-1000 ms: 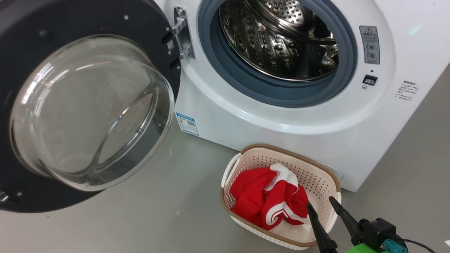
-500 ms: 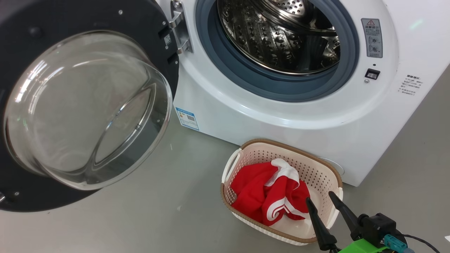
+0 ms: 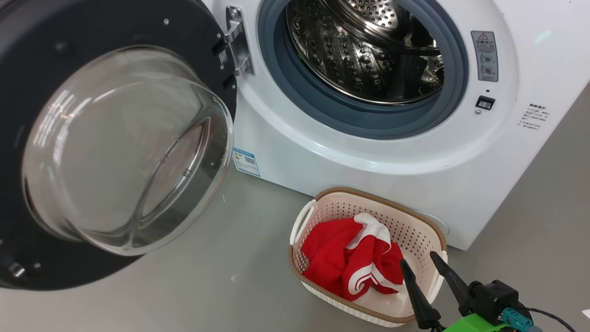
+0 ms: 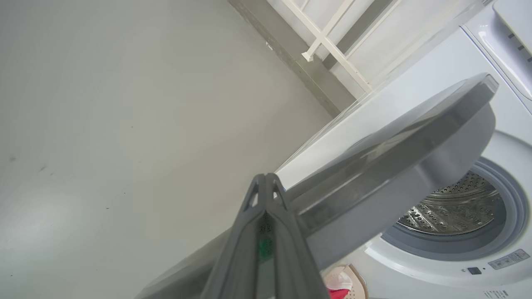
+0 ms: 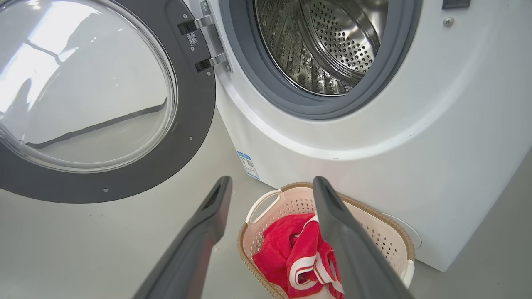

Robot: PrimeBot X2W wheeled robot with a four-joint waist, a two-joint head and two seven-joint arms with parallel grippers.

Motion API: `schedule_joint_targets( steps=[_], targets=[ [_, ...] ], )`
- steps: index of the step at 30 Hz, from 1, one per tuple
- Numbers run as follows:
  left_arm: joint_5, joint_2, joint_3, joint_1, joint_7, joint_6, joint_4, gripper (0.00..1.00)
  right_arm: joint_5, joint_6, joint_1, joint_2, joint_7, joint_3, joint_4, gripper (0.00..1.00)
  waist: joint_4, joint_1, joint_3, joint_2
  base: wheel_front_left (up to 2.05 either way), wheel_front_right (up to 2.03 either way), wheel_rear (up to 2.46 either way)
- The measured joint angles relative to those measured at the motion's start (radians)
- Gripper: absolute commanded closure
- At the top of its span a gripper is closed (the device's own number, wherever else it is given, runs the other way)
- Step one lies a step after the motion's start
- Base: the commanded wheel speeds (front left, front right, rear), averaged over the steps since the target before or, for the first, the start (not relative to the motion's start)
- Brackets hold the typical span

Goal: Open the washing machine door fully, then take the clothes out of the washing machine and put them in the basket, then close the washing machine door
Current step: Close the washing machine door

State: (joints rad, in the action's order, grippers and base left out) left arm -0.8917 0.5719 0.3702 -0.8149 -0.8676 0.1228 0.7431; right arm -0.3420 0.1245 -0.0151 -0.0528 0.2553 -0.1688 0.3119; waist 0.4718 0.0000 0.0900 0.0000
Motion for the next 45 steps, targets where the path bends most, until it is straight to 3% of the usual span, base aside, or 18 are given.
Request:
schedule_joint_targets(
  steps=[16,24,36,45],
  targets=[
    [-0.239,0.005,-0.123,0.229,-0.169,0.001,-0.352,1.00,-0.001,0.000,-0.001,0.002,0.000,0.002,0.001,0.00,-0.021,0.0000,-0.039,0.0000,0.00,0.00,0.00],
    [-0.342,0.019,-0.192,0.303,-0.183,0.001,-0.473,1.00,-0.009,0.000,-0.004,0.002,0.000,-0.001,0.000,0.00,-0.044,0.0000,-0.053,0.0000,0.00,0.00,0.00],
    [-0.457,0.017,-0.341,0.324,-0.139,0.001,-0.616,1.00,-0.010,0.000,-0.013,0.003,0.000,0.002,-0.002,0.00,-0.077,0.0000,-0.048,0.0000,0.00,0.00,0.00],
    [-0.491,-0.020,-0.466,0.318,-0.026,0.001,-0.714,1.00,-0.010,0.000,-0.012,0.003,0.000,0.008,-0.007,0.00,-0.115,-0.0001,-0.029,0.0000,0.00,0.00,0.00]
  ],
)
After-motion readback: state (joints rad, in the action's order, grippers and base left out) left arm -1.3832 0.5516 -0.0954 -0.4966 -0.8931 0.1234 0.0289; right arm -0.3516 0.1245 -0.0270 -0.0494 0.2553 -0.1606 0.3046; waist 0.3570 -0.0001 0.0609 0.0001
